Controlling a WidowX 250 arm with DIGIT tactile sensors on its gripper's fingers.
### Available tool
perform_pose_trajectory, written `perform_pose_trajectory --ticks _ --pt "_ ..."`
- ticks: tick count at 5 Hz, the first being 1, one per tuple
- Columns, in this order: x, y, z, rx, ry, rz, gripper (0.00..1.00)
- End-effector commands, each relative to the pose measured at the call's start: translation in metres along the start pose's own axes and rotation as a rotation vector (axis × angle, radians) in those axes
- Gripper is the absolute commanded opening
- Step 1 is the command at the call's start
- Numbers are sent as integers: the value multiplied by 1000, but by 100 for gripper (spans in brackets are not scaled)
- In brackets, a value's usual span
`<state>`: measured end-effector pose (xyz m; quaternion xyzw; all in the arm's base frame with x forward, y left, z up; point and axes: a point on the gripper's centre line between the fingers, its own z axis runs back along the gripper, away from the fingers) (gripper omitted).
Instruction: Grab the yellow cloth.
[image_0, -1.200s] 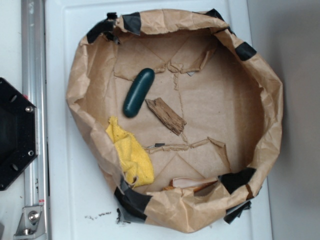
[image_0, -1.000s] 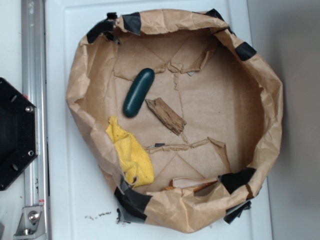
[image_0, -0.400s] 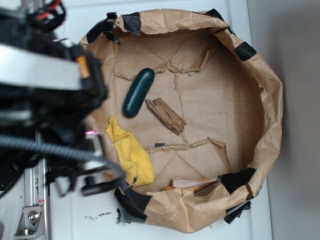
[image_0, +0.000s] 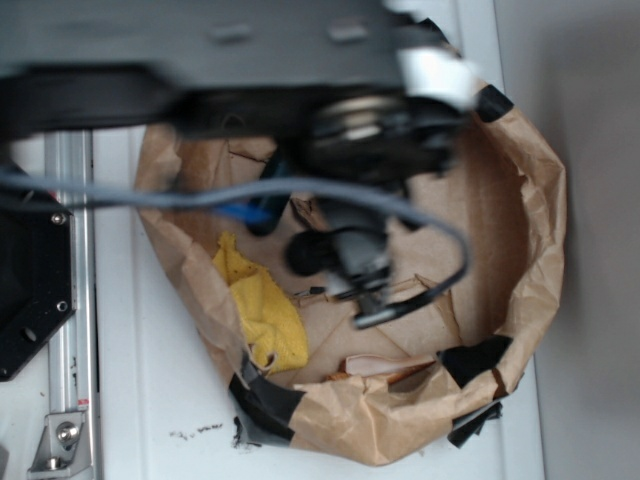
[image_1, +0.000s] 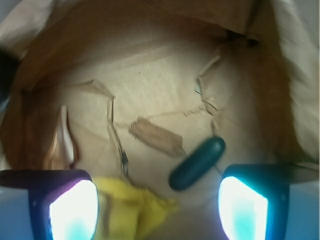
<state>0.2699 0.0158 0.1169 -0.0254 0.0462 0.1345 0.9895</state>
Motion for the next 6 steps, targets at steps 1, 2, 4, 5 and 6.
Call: perform_pose_trajectory --ticks 1,2,4,5,6 --pt "-10 -18 -42 -37 336 -56 100" --pt "-32 -29 -57 -31 439 -100 100" --pt "-69 -52 -64 -1 452 -174 100" --pt "-80 -56 -85 9 499 -213 100" --pt "-100 -64 -100 7 515 -238 99"
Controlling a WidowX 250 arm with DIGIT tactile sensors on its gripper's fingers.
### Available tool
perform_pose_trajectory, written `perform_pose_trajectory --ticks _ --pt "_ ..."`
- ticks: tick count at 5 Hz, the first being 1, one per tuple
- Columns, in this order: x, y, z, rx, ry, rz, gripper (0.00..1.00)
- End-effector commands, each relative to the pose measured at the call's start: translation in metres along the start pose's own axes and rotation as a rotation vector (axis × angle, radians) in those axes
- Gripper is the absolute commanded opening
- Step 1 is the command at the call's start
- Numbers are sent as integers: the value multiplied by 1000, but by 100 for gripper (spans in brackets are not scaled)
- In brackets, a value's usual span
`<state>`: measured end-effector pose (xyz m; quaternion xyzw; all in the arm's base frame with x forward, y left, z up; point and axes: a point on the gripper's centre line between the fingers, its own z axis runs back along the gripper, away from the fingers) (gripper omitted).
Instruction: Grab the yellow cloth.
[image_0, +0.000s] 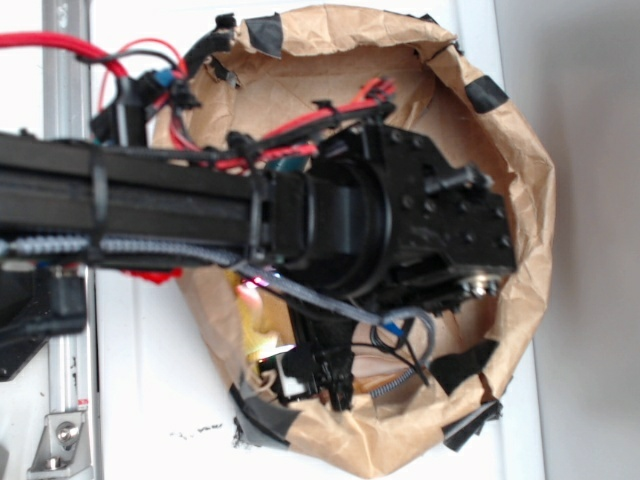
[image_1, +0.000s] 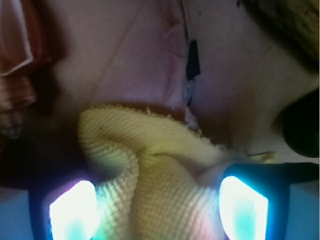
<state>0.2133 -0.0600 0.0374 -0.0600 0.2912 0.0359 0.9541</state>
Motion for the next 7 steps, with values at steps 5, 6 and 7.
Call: perform_pose_trajectory --ticks 5,6,7 --pt "-47 30 100 23 -362 36 0" --pt "-65 44 125 48 -483 76 0" --pt "-80 47 129 79 -547 97 0"
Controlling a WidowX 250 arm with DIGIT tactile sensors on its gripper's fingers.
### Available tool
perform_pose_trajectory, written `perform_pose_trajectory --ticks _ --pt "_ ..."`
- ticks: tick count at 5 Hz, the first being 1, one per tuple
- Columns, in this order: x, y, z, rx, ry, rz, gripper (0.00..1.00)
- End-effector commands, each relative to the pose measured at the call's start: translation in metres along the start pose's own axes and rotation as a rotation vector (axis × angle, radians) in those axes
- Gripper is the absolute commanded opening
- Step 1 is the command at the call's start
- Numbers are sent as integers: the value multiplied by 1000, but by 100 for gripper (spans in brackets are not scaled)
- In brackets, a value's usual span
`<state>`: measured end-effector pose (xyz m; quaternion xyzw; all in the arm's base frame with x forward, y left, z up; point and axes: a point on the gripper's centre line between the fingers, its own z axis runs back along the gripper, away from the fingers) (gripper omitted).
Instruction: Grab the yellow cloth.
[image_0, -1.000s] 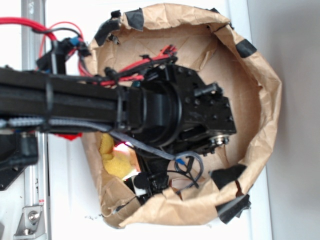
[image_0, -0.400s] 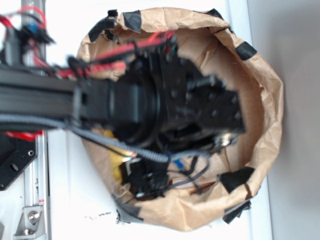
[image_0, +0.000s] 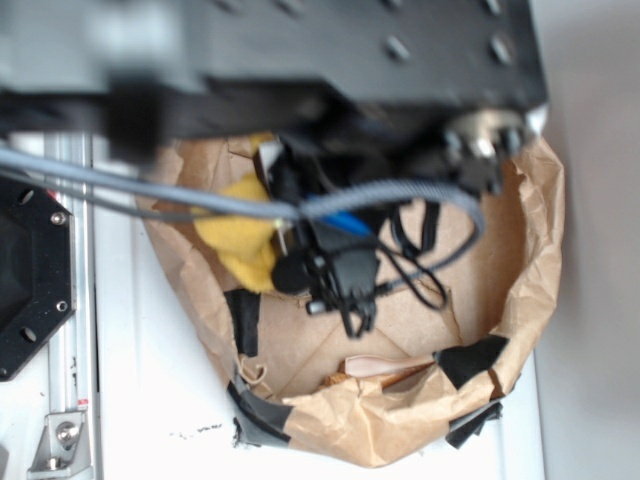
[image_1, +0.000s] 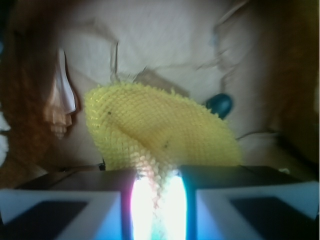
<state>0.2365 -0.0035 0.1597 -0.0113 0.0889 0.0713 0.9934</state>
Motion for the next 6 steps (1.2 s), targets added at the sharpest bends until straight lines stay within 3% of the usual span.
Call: perform_pose_trajectory --ticks 1,3,4,5,6 --pt "-42 9 26 60 -191 40 0" --pt "-55 2 32 95 -191 52 0" --pt "-52 6 31 80 -191 0 0" --pt "-32 4 26 50 -232 -44 0" --pt "3 -23 7 122 -281 -74 0"
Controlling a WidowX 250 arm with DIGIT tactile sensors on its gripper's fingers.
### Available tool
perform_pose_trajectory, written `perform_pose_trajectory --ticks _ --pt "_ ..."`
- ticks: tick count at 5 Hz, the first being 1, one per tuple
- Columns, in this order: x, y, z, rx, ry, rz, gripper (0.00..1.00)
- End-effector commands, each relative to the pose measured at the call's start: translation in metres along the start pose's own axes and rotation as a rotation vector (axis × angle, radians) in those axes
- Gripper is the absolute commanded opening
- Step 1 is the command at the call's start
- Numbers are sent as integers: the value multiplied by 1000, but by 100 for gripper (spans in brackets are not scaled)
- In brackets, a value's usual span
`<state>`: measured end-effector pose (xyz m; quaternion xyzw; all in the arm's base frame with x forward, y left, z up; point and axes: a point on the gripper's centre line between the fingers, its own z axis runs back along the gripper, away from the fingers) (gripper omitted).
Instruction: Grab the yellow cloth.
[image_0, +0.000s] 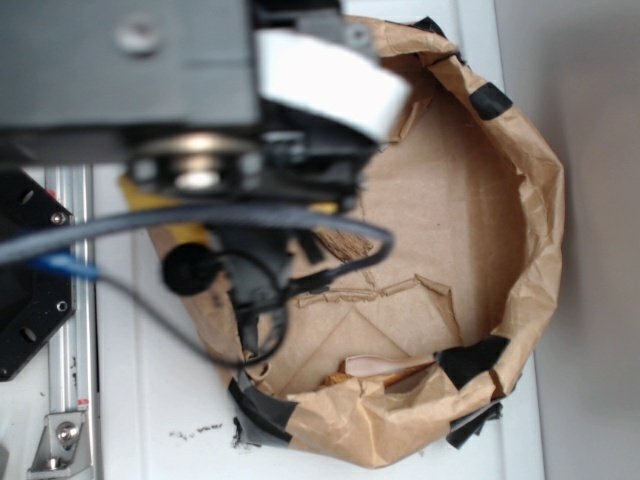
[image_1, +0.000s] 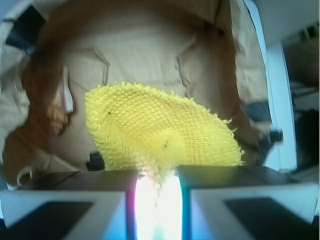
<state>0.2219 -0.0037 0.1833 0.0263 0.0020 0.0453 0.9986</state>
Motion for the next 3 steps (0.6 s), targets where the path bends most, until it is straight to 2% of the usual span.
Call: perform_pose_trajectory --ticks 1,2,3 --pt "36 -53 -25 77 -97 -72 0" --pt "39 -56 -33 32 -84 -90 0" --pt "33 -59 -41 56 -72 -57 0"
